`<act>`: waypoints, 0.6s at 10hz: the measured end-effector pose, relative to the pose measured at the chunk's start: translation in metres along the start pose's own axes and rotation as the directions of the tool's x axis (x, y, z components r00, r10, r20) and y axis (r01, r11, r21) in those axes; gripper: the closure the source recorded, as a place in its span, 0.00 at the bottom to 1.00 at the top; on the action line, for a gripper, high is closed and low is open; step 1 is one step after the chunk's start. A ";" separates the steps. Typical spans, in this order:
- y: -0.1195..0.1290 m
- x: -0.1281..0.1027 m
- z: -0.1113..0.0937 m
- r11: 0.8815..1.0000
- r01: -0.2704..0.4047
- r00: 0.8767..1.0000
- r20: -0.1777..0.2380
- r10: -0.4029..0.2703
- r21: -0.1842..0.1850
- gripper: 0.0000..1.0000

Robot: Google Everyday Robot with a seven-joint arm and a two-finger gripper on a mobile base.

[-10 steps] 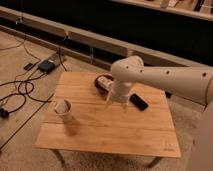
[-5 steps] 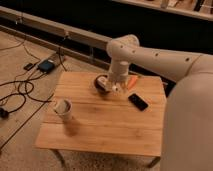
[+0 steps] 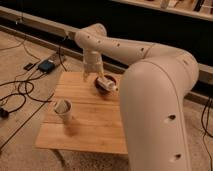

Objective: Move the arm in a circular motion

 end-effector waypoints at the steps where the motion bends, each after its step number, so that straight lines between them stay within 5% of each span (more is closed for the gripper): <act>1: 0.021 0.006 0.004 0.999 0.046 0.999 -0.009 -0.046 -0.007 0.35; 6: 0.103 0.062 0.026 0.968 0.244 0.968 -0.050 -0.246 -0.050 0.35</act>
